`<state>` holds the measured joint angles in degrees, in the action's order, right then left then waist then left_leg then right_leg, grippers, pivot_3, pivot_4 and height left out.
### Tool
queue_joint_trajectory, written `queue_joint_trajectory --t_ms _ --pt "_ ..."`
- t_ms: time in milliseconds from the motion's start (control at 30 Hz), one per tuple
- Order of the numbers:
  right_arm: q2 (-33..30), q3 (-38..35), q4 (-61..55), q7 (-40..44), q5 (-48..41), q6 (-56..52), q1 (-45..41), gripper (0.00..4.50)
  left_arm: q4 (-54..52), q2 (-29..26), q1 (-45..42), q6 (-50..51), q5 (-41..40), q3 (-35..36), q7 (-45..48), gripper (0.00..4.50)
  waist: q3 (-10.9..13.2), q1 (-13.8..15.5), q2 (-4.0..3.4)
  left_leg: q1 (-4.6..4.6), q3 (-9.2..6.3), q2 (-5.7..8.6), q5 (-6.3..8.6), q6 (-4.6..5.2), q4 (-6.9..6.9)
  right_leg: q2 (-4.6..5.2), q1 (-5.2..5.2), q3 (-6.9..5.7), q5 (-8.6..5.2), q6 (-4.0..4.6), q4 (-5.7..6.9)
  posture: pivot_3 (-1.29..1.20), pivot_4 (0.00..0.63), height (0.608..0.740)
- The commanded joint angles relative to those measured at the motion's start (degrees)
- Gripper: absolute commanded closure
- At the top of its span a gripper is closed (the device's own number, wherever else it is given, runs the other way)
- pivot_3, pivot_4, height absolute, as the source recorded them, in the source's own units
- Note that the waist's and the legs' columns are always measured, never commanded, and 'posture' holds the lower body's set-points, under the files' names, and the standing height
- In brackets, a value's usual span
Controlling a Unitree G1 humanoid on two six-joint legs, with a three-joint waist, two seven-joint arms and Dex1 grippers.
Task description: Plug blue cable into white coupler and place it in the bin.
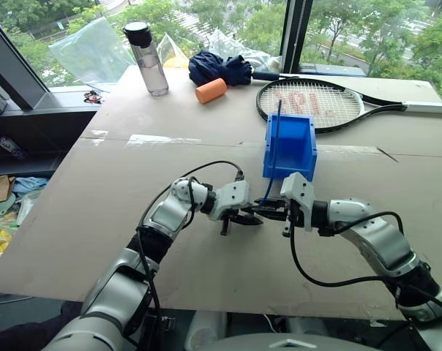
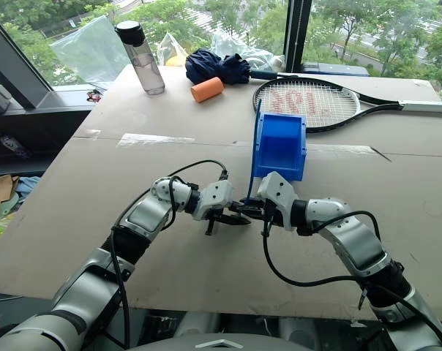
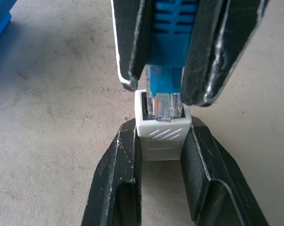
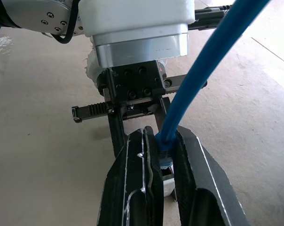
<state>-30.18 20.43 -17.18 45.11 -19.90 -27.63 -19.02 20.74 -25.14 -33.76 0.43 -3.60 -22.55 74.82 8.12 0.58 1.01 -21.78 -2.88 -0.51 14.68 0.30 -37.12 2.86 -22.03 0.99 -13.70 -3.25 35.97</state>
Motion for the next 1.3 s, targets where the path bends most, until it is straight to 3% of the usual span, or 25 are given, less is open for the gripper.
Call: queue_joint_trajectory --t_ms 33,400,700,867,933,1000,1100,1233,1300 --pt "-1.78 0.32 2.76 2.38 1.79 -1.26 -0.11 4.5 -1.49 0.13 0.76 0.26 0.29 -0.63 0.61 3.97 -0.01 -0.02 -0.01 0.01 0.0 0.0 0.0 0.0 0.0 0.0 0.01 0.0 0.0 0.0 0.0 0.0 0.15 0.74" --pt "-3.34 1.53 6.03 5.85 4.88 -1.42 -2.97 4.5 -1.65 0.63 0.79 0.57 0.32 -0.46 -0.01 3.97 -0.03 0.12 -0.02 0.0 0.0 0.01 0.0 0.0 -0.03 0.01 0.02 -0.01 0.0 0.0 0.01 0.0 0.15 0.74" --pt "-1.96 9.75 11.71 9.58 10.85 -3.72 -8.5 4.5 -2.05 1.48 0.83 0.97 0.52 -0.33 -0.98 3.97 -0.14 -0.15 -0.03 0.08 -0.04 -0.01 0.0 0.0 -0.04 -0.01 0.09 -0.04 0.0 0.0 0.04 0.0 0.15 0.74" --pt "-0.7 7.04 11.75 9.01 9.88 -2.89 -6.66 4.5 -3.55 1.41 1.76 2.65 -0.74 0.68 -1.53 3.97 -0.55 -0.28 -0.02 0.26 -0.08 -0.02 0.0 0.0 -0.04 -0.01 0.31 -0.08 -0.01 0.01 0.04 0.0 0.15 0.74" --pt "3.05 -0.77 9.0 5.17 4.84 -3.55 -5.62 4.5 -7.56 0.83 2.96 6.83 -4.08 4.4 -3.23 2.94 -0.54 -0.49 -0.01 0.25 -0.12 -0.02 0.0 0.0 -0.04 -0.01 0.32 -0.11 -0.01 0.0 0.04 0.0 0.15 0.74" --pt "5.33 -7.71 5.45 2.67 -0.13 -6.5 -4.71 4.5 -13.34 0.06 5.04 12.29 -7.81 8.77 -5.85 2.23 -0.41 -0.74 -0.12 0.15 -0.19 -0.03 0.0 0.0 -0.04 -0.01 0.27 -0.14 0.0 0.0 0.05 0.0 0.15 0.74" --pt "5.78 -15.41 0.5 0.09 -6.56 -12.62 -4.03 4.5 -24.38 -2.0 10.04 21.65 -14.12 15.26 -9.92 0.81 -0.22 -1.14 -0.19 -0.05 -0.49 -0.02 0.0 0.0 -0.07 0.03 -0.01 -0.1 0.01 0.0 0.21 0.0 0.15 0.74" --pt "5.78 -23.75 0.23 -3.73 -14.77 -23.01 -9.13 4.5 -36.69 -4.8 17.34 30.04 -21.18 24.67 -16.41 0.81 -0.18 -1.83 -0.25 0.02 -0.5 -0.04 0.0 -0.01 0.05 0.04 -0.11 -0.05 0.0 -0.01 0.34 0.0 0.15 0.74" --pt "6.95 -26.43 5.99 -6.95 -15.94 -26.82 -15.17 4.5 -40.03 -5.43 19.39 31.43 -22.67 27.35 -18.95 0.81 -0.15 -1.7 -0.28 0.06 -0.52 -0.05 0.0 0.0 0.16 0.03 -0.13 -0.09 0.0 0.0 0.34 0.0 0.15 0.74"
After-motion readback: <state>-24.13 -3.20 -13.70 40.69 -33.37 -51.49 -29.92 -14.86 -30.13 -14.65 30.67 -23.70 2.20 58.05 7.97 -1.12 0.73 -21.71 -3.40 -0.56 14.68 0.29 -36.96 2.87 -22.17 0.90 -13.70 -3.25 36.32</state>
